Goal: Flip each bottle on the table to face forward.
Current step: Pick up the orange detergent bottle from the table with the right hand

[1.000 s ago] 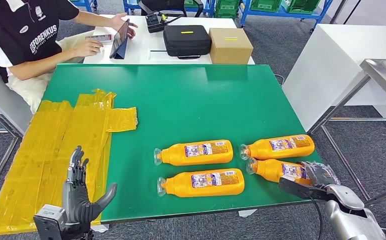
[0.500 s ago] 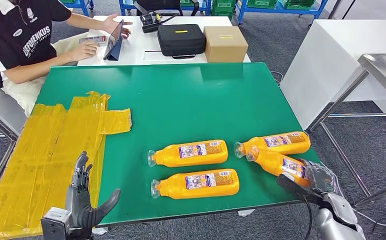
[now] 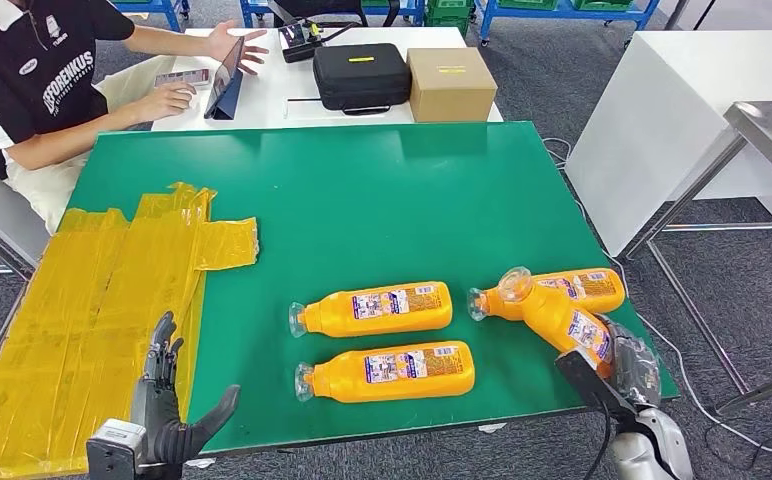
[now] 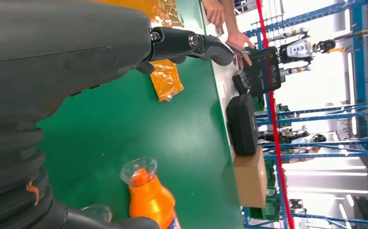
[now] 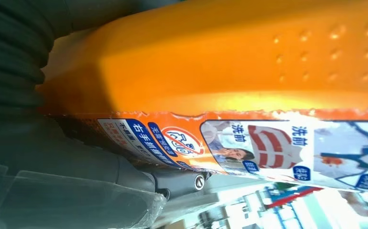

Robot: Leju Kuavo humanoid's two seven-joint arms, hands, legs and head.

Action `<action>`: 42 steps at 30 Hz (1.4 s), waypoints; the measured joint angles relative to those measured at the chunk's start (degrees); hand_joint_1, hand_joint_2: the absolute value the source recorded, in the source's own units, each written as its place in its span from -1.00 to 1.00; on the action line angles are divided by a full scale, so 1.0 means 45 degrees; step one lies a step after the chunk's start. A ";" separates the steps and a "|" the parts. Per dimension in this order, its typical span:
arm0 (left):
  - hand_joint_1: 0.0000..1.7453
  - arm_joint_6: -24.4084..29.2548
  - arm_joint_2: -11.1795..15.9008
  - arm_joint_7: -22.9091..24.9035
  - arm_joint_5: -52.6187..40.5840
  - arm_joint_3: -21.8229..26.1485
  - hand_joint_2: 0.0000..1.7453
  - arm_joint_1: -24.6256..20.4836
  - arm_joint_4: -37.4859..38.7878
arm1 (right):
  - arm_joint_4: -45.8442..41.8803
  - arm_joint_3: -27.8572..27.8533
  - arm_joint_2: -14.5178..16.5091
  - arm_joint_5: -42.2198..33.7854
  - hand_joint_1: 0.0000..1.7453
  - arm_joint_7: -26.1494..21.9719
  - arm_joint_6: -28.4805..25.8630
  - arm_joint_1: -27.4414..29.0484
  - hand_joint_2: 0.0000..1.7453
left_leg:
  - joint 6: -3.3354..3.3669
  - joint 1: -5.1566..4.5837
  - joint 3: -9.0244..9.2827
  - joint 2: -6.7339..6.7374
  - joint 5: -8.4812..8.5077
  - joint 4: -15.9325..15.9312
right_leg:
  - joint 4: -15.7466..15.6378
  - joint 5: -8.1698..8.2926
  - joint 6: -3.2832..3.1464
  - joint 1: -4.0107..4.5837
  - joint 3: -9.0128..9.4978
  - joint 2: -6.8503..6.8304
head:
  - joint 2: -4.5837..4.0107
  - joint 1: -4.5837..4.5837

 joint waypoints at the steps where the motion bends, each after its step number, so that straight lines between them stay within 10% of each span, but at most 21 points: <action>1: -1.00 0.0012 0.0000 -0.0056 -0.0008 0.0001 1.00 -0.0068 0.0137 | -0.0018 0.0009 0.0098 -0.0216 1.00 -0.0241 0.0074 -0.0031 1.00 | -0.0002 0.0000 -0.0010 -0.0003 0.0000 0.0000 | 0.0008 -0.0007 -0.0001 0.0001 -0.0015 -0.0001 | -0.0001 0.0000; 14: -1.00 -0.0169 0.0078 0.0023 0.0676 -0.0678 1.00 -0.0628 0.1246 | -0.0460 0.1761 0.0818 -0.4300 1.00 -0.1713 0.0326 0.0054 1.00 | -0.0042 -0.0022 -0.0148 -0.0077 0.0027 0.0006 | 0.0115 -0.0031 -0.0020 -0.0005 -0.0134 -0.0055 | -0.0002 0.0001; 42: -1.00 -0.2402 -0.0090 0.1643 0.0475 -0.2835 1.00 -0.2397 0.2903 | -0.6404 0.6547 0.1926 -0.3932 1.00 -0.0819 -0.1990 0.1372 1.00 | -0.0113 -0.0079 -0.0372 -0.0169 0.0112 0.0017 | 0.0278 -0.0040 -0.0034 -0.0033 -0.0351 -0.0152 | -0.0001 -0.0004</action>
